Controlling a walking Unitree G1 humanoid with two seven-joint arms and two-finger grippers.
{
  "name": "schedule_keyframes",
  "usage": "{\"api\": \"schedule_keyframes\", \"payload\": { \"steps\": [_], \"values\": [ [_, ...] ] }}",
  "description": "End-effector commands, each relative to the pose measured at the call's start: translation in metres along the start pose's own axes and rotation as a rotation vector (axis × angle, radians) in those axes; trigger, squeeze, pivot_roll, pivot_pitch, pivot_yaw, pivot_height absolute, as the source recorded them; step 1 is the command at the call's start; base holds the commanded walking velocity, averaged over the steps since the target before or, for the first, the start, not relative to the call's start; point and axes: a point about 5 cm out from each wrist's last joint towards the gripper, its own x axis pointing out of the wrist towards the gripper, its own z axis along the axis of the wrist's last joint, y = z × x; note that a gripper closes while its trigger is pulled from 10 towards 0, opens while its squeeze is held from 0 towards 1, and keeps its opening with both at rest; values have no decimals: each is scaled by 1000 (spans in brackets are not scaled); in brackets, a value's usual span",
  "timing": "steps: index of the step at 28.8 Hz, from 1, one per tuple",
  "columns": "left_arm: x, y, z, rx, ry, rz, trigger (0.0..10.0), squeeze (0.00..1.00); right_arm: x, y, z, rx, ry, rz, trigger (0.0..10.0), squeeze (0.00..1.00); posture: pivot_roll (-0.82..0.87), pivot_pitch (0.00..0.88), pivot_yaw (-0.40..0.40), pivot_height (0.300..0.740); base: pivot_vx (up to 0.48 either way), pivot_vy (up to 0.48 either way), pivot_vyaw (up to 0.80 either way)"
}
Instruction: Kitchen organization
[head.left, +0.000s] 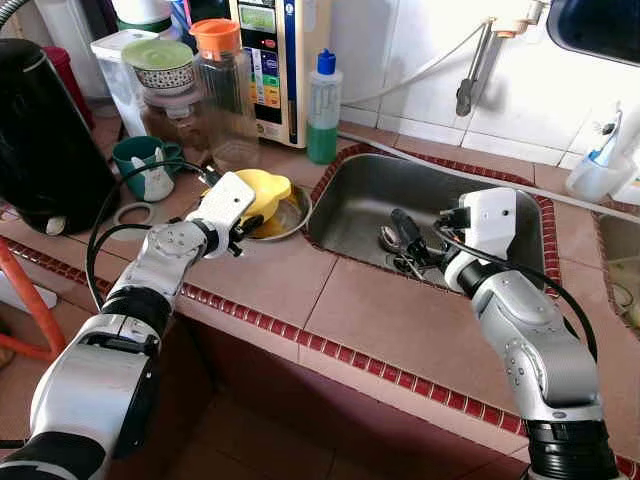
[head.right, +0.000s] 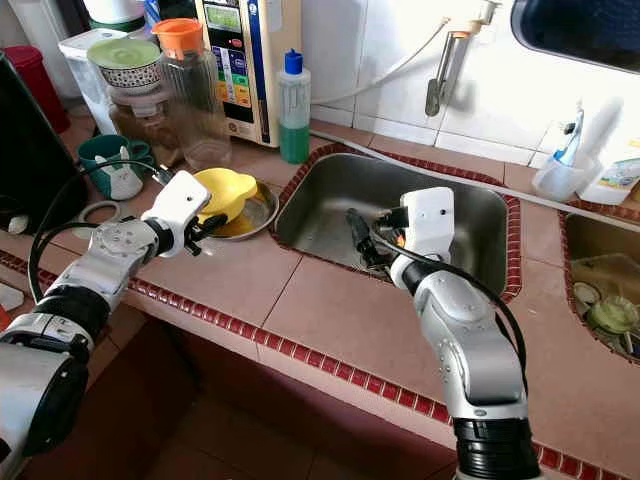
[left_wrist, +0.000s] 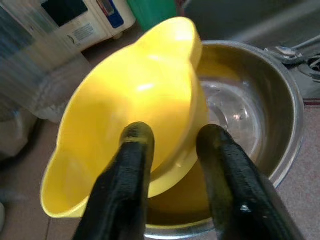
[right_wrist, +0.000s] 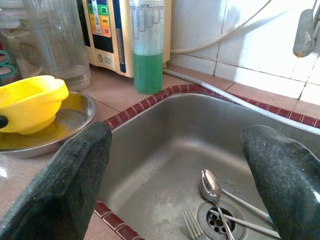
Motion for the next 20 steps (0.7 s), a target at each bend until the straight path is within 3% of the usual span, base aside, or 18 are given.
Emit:
{"api": "schedule_keyframes", "payload": {
  "steps": [1, 13, 16, 18, 20],
  "values": [
    [0, 4, 9, 33, -35, 10, 0, 0, -2, -3, 4, -6, -13, -5, 10000, 0, -12, 0, 39, 740, 0, 0, 0],
    [-2, 10, 15, 80, -99, 85, 0, 0, -2, -3, 7, 15, -35, 3, 10000, 0, -13, 0, 36, 740, 0, 0, 0],
    [-3, 13, 18, 134, -119, 126, 0, 0, -2, -4, 8, 21, -35, -2, 10000, 0, -12, 0, 35, 740, 0, 0, 0],
    [-5, 18, 26, 246, -149, 197, 0, 0, -1, -4, 9, 38, -44, -3, 10000, 0, -11, 0, 34, 740, 0, 0, 0],
    [-5, 20, 30, 269, -170, 221, 0, 0, -1, -4, 10, 46, -55, -7, 10000, 0, -10, 0, 33, 740, 0, 0, 0]
  ]
}}
